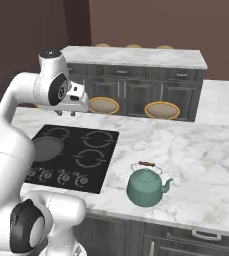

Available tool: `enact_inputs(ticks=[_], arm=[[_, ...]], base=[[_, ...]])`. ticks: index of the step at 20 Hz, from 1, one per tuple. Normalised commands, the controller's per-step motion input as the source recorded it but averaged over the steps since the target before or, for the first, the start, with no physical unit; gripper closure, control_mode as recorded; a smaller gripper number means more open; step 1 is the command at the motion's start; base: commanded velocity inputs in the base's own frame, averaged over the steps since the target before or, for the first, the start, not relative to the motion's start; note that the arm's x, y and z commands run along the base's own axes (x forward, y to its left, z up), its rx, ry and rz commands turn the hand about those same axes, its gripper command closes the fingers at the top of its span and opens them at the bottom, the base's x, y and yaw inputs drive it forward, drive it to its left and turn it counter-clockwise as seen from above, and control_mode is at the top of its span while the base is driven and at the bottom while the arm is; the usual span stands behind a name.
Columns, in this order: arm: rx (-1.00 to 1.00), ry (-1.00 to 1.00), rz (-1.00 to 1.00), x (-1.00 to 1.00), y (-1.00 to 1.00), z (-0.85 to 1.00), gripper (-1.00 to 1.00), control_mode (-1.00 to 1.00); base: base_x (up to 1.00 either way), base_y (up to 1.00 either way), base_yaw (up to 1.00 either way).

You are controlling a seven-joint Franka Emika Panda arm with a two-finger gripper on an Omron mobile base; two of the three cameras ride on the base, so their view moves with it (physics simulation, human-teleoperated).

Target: Pick the kettle from the counter and place it on a stove burner. Then turn the burner on.

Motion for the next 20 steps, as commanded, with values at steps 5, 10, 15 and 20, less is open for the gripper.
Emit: enact_inputs(ticks=[5, 10, 15, 20], arm=[[0.00, -0.01, 0.01, -0.19, -0.31, -0.01, -1.00, -1.00], [0.04, -0.06, 0.05, -0.50, -0.91, 0.00, -1.00, -1.00], [0.11, -0.08, 0.00, -0.66, -0.99, 0.00, -1.00, -1.00], [0.12, -0.02, -0.12, -0.50, -0.98, 0.00, -1.00, -1.00]], base=[[0.00, 0.00, 0.00], [0.00, 0.00, 0.00], [0.00, 0.00, 0.00], [0.00, 0.00, 0.00]])
